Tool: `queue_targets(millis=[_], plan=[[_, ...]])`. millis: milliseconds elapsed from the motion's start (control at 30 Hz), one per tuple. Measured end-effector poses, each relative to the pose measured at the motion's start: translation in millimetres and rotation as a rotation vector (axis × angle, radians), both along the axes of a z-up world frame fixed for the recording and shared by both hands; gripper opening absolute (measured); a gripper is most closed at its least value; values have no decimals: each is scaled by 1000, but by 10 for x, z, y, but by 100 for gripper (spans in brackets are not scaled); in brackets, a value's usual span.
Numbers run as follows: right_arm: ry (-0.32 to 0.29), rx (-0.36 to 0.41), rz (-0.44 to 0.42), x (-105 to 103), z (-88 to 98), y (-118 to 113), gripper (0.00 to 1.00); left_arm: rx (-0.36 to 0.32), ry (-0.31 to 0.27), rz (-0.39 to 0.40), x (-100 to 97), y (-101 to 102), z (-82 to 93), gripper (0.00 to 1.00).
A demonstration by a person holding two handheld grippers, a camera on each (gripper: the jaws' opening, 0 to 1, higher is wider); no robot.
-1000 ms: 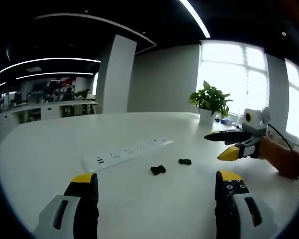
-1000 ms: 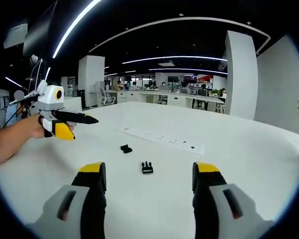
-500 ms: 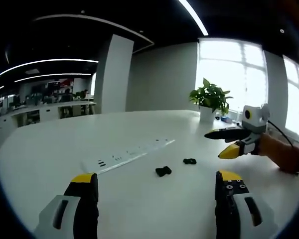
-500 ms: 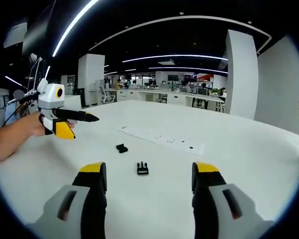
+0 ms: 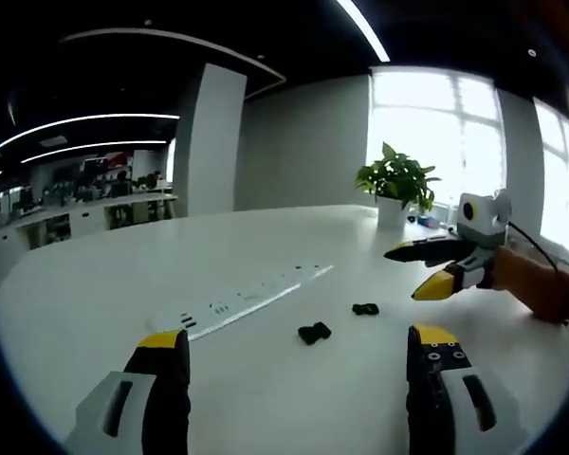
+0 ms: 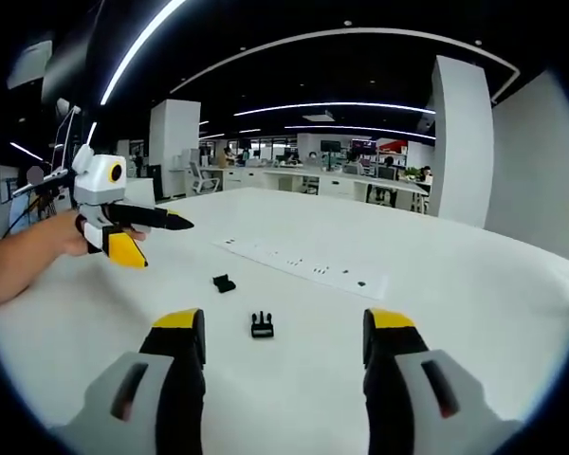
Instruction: Snap the two parts of the plastic buckle together until the buckle closes and remains connected.
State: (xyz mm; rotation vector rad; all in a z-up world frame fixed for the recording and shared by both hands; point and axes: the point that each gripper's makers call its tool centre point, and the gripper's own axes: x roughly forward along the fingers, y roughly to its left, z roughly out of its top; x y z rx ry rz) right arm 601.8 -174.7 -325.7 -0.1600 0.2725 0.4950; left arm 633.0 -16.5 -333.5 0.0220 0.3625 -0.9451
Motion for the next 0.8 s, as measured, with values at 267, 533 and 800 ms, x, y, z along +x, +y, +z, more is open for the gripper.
queue_targets(millis=[267,533,800], plan=[[-1,2,-5,75,1,-29,66,5,-3,-7,43,-26,-4,95],[1,-1,-6,120,-35,-42,66,14,-1,-15,93,-63,-51,95],[-1,-4,0,195,-8,-27,65,28,-16,-17,153,-87,-47,93]])
